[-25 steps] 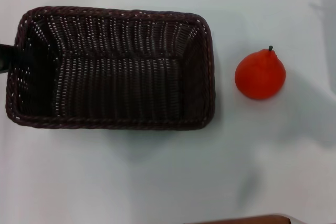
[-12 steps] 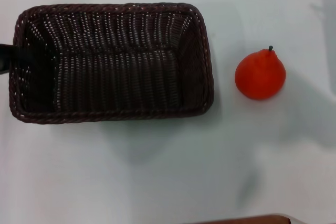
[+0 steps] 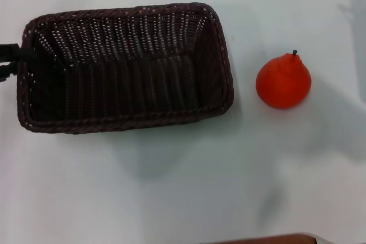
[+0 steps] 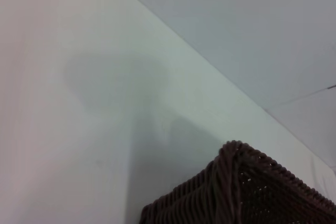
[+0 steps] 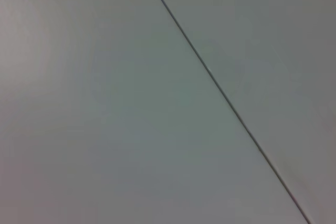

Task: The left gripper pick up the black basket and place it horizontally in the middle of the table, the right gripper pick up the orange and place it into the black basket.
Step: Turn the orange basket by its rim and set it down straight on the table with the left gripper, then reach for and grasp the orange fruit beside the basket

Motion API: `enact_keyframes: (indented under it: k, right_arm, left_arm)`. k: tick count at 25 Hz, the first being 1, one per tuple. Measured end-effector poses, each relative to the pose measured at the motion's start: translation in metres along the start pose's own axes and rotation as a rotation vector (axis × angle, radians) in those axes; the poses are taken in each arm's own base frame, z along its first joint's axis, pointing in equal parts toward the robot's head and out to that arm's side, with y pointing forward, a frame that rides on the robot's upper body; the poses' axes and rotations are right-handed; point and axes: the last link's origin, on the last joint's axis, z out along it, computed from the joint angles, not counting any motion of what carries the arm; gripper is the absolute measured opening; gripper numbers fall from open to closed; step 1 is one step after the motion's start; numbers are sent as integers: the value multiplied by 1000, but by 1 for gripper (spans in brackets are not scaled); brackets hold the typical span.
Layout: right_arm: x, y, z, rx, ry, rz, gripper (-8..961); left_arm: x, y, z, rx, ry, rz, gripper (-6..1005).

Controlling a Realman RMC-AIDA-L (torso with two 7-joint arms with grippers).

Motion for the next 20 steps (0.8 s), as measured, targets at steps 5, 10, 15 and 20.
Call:
enact_keyframes:
  k: [5,10,15,20]
  right_arm:
    - [-1,1,0,-2,-5,-1,716]
    - [-3,-3,1,22,-29,-14,717]
    - [-5,-12,11,125,-104,-42,717]
    - [-3,-22,26,304,-264,-76,718]
  left_arm:
    - [3,-4,-5,10,19,6,369]
    - [13,-9,-16,17,88,49,501]
    - [29,-13,-40,-45,297,121,614]
    - [27,-3,-48,-192,563,309,613]
